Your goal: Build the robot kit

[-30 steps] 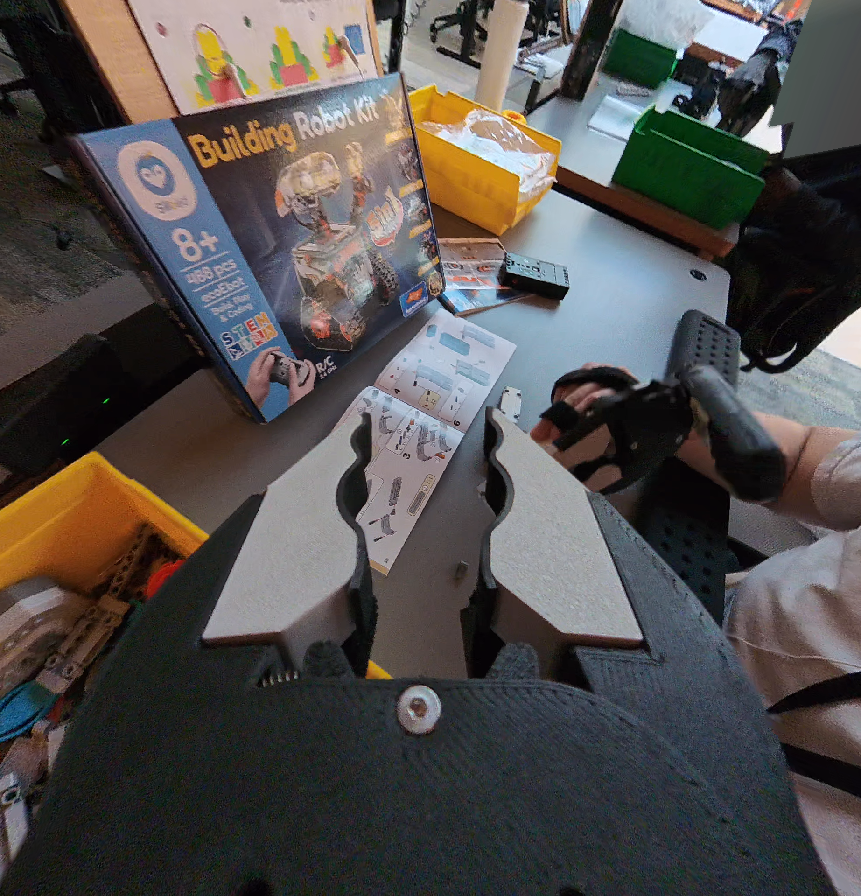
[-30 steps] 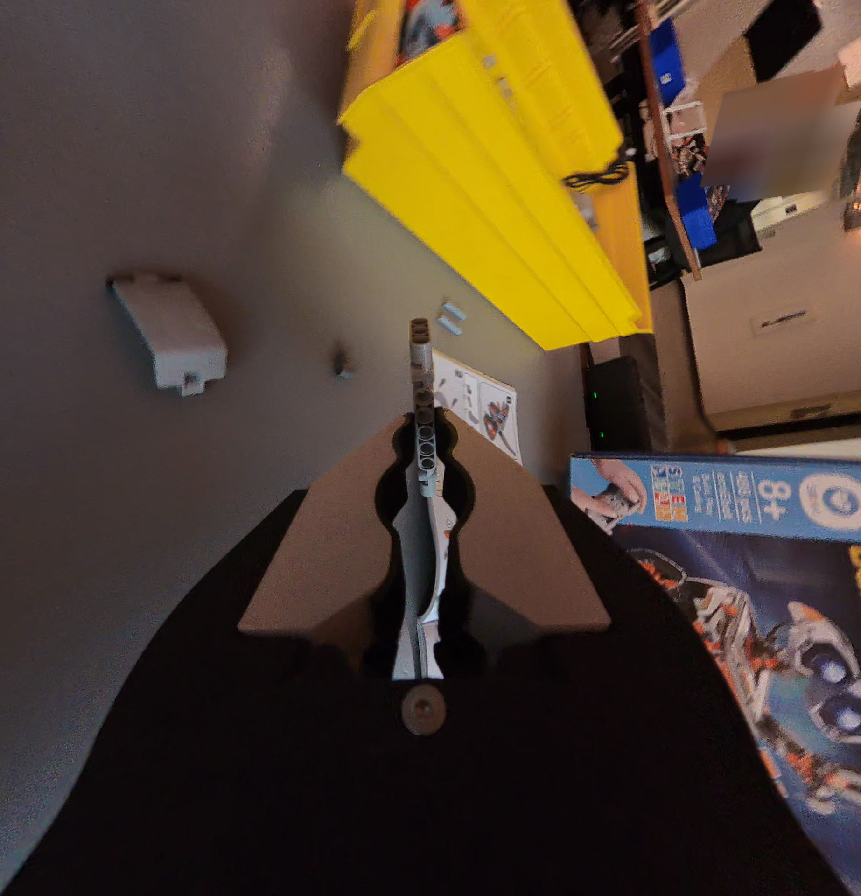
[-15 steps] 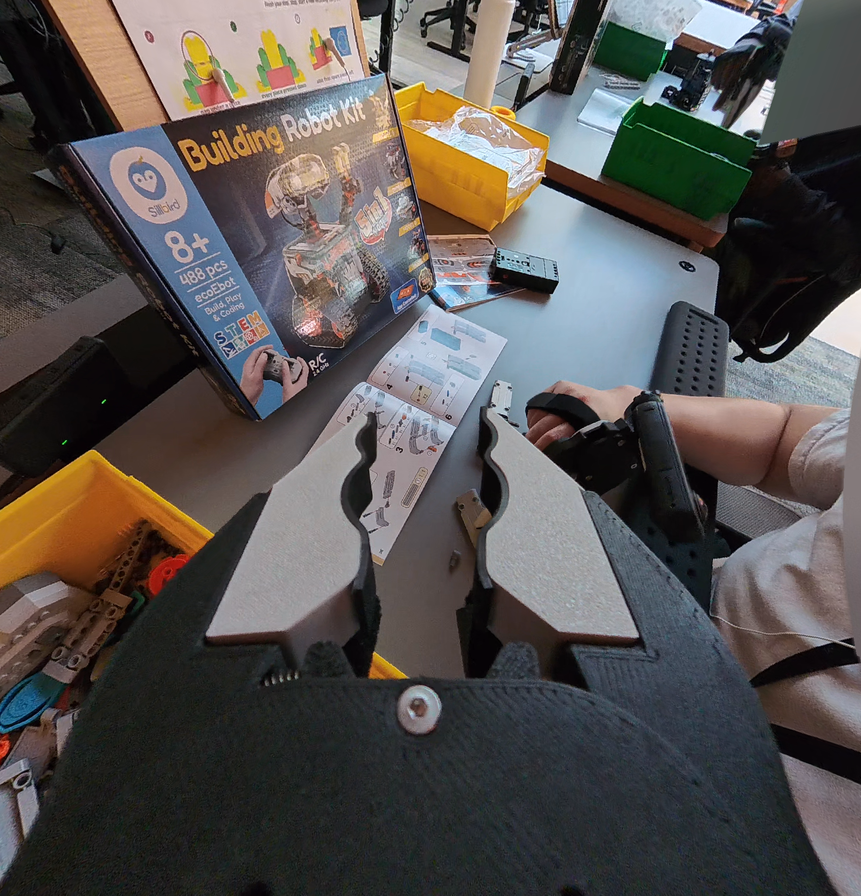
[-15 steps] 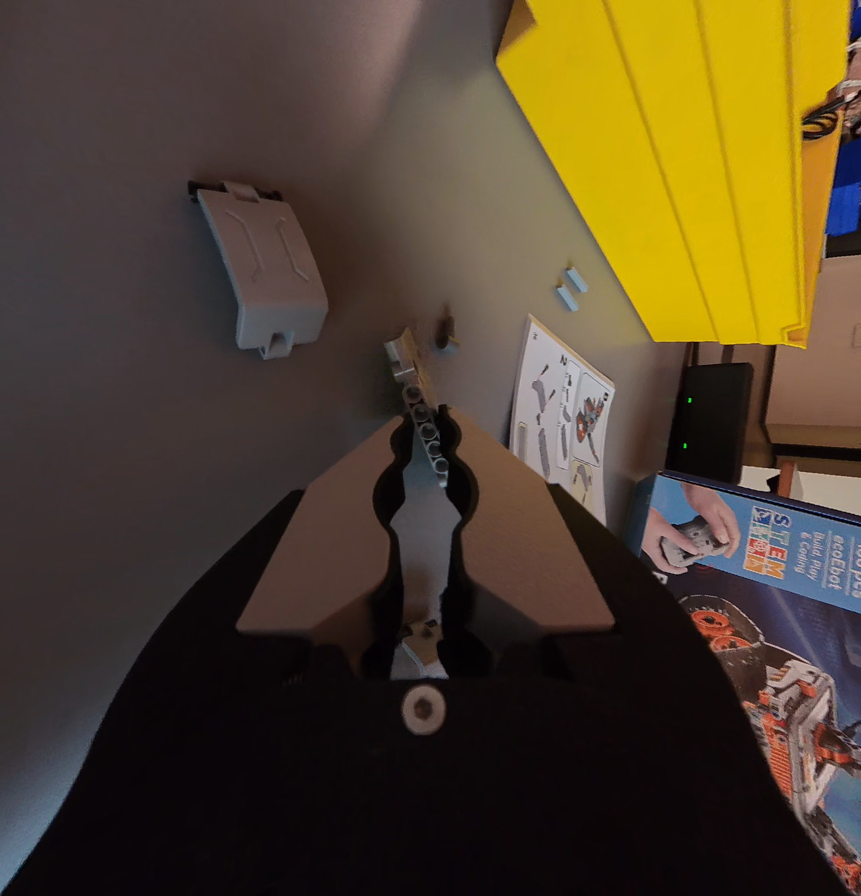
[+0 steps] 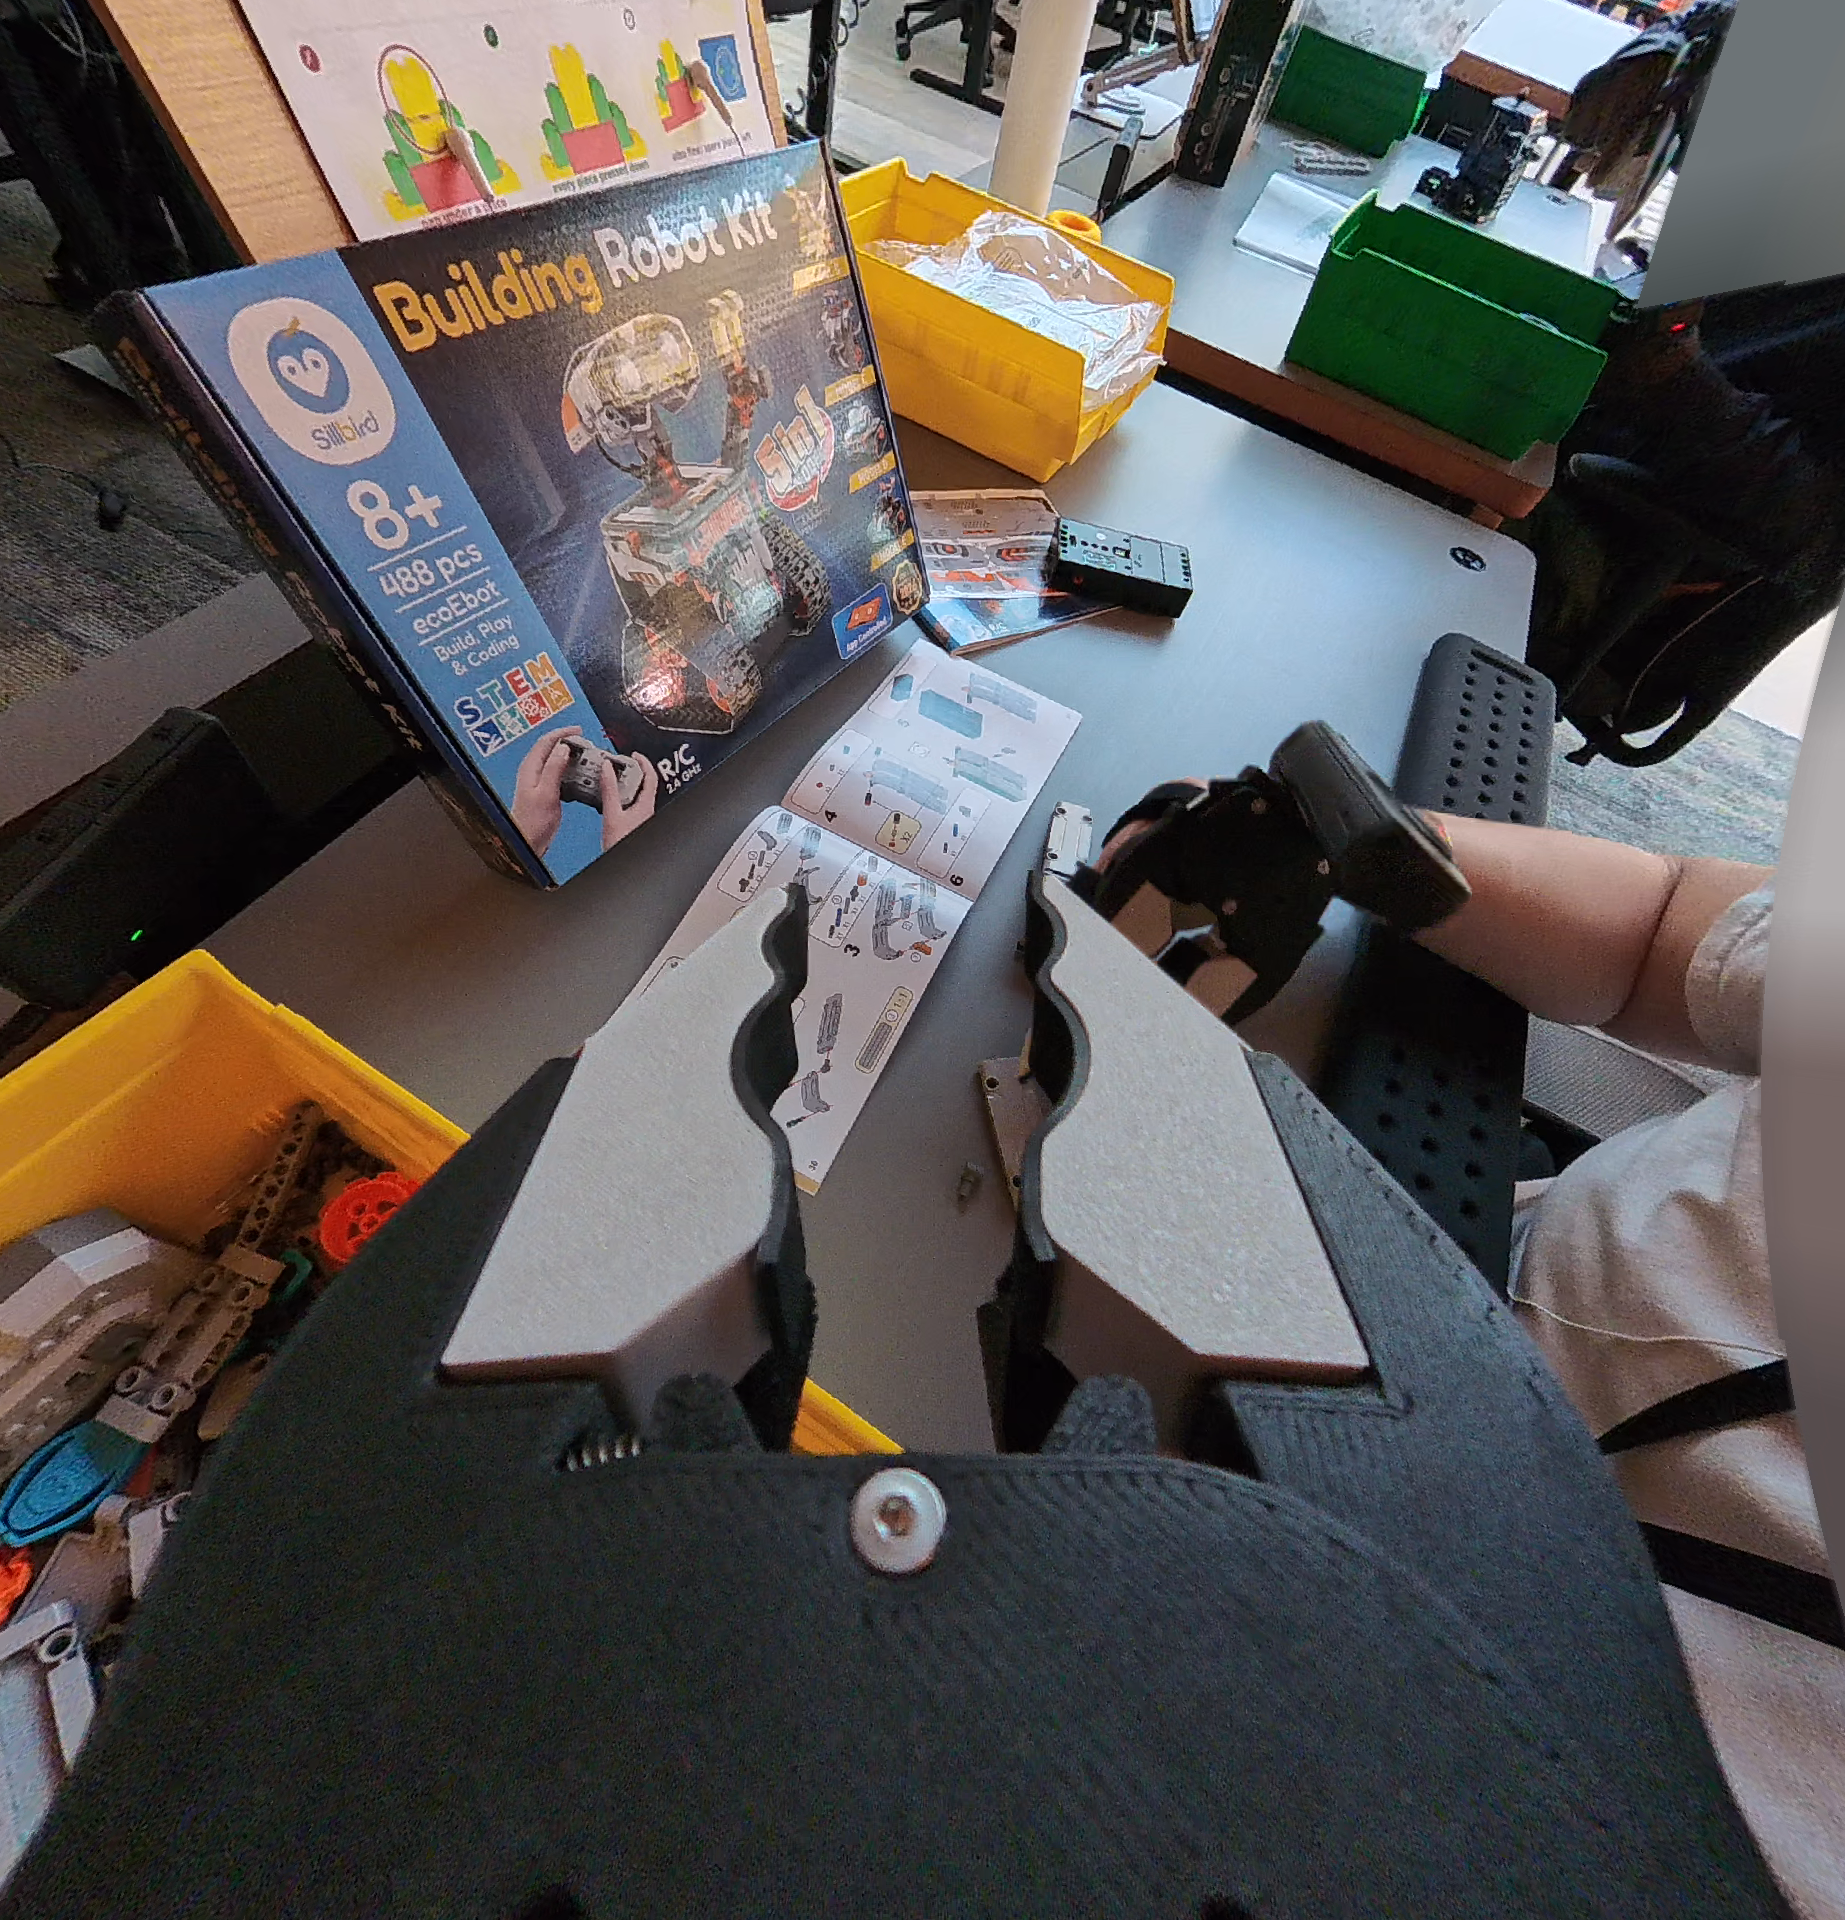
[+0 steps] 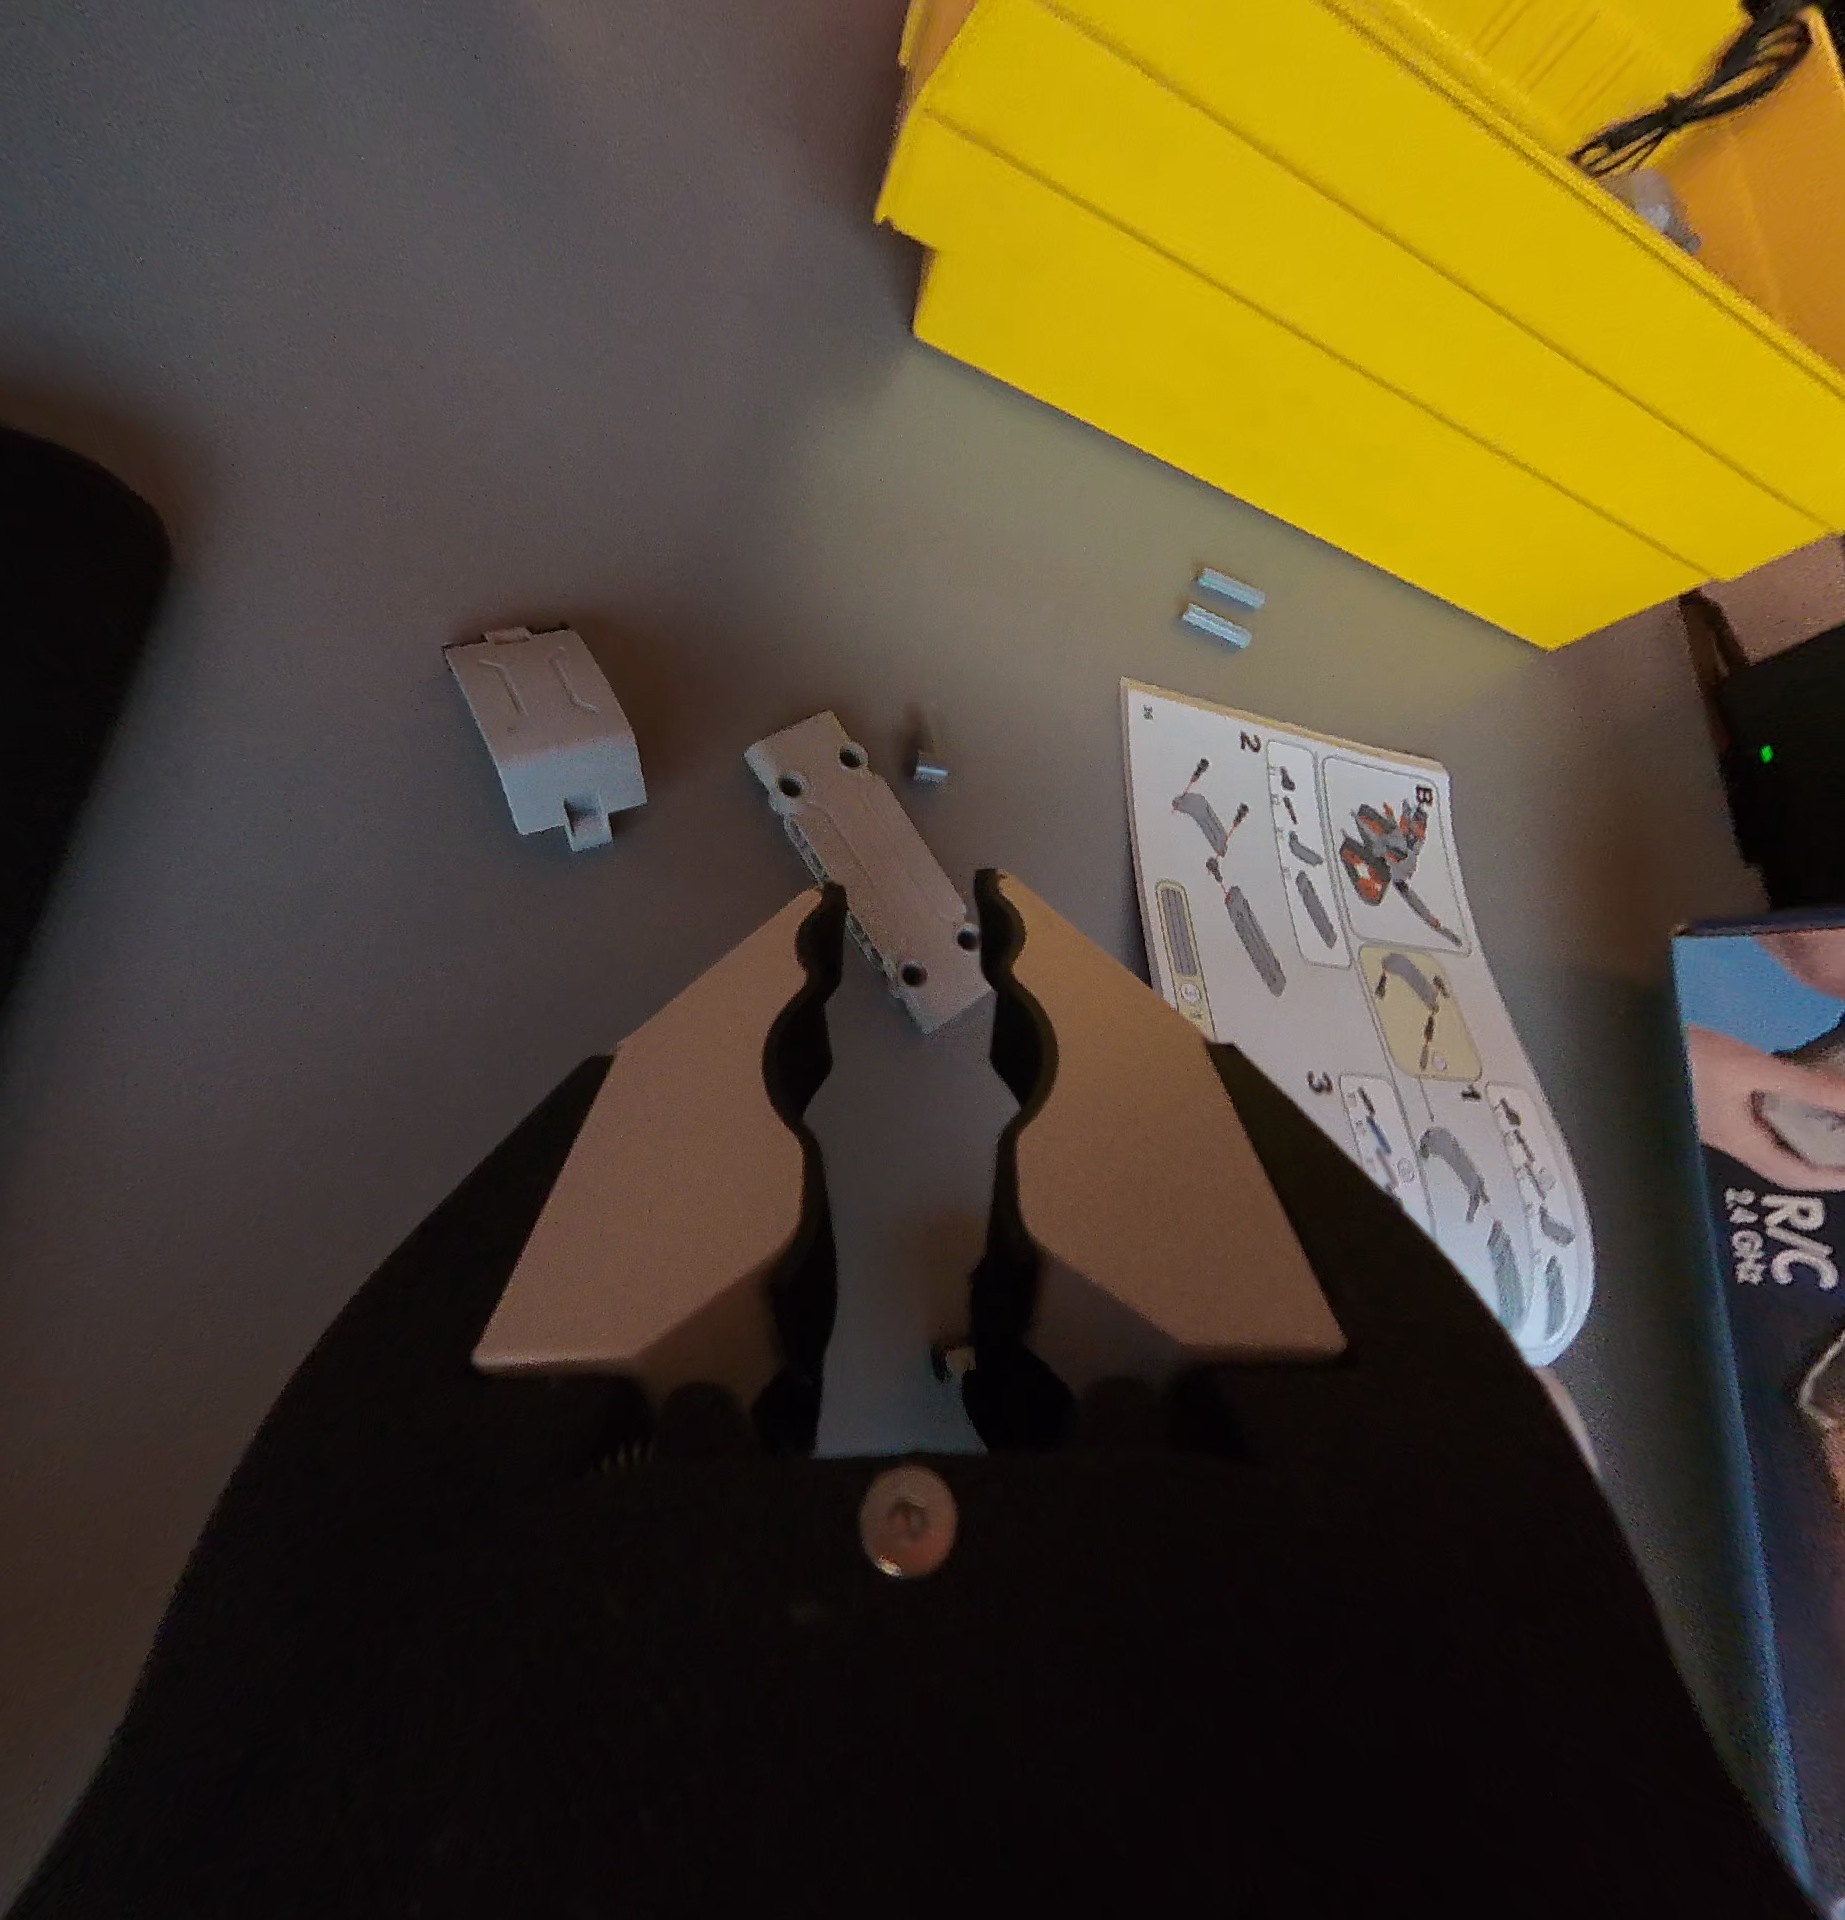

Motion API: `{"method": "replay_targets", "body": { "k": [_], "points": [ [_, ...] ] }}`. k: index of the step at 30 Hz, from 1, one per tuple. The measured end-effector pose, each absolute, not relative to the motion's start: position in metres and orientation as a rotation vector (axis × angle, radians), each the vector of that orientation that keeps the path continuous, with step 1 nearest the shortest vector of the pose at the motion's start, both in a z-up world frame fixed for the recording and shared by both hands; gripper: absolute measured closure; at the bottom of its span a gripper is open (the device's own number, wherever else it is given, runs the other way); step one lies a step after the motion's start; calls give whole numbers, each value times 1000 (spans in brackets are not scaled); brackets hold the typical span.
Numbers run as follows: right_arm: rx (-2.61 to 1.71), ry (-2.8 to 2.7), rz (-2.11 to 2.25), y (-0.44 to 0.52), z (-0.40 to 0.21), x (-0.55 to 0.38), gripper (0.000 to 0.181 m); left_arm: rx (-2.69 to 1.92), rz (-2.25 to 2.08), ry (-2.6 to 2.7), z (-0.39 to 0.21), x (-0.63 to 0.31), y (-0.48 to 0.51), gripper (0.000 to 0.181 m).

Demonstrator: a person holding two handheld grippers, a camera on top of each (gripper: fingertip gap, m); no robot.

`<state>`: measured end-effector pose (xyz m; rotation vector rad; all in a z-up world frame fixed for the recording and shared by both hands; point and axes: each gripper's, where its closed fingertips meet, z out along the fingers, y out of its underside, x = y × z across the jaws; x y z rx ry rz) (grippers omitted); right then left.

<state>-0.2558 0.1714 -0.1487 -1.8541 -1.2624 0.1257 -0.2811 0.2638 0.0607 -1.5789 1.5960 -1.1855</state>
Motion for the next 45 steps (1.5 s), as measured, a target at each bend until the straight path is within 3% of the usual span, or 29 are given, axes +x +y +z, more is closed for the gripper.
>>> {"method": "replay_targets", "body": {
  "k": [12,15,21,45],
  "points": [
    [-2083,-1405,291,176,-172,-244,144,-1587,-1171,1659,52,-277,254,141],
    [-2110,-1456,365,178,-175,-245,156,-1595,-1160,1683,48,-277,252,141],
    [-2416,-1196,800,167,-170,-241,157,-1609,-1156,1710,44,-278,250,140],
    [-2396,-1051,1016,167,-164,-242,158,-1589,-1144,1712,50,-285,247,140]
  ]
}}
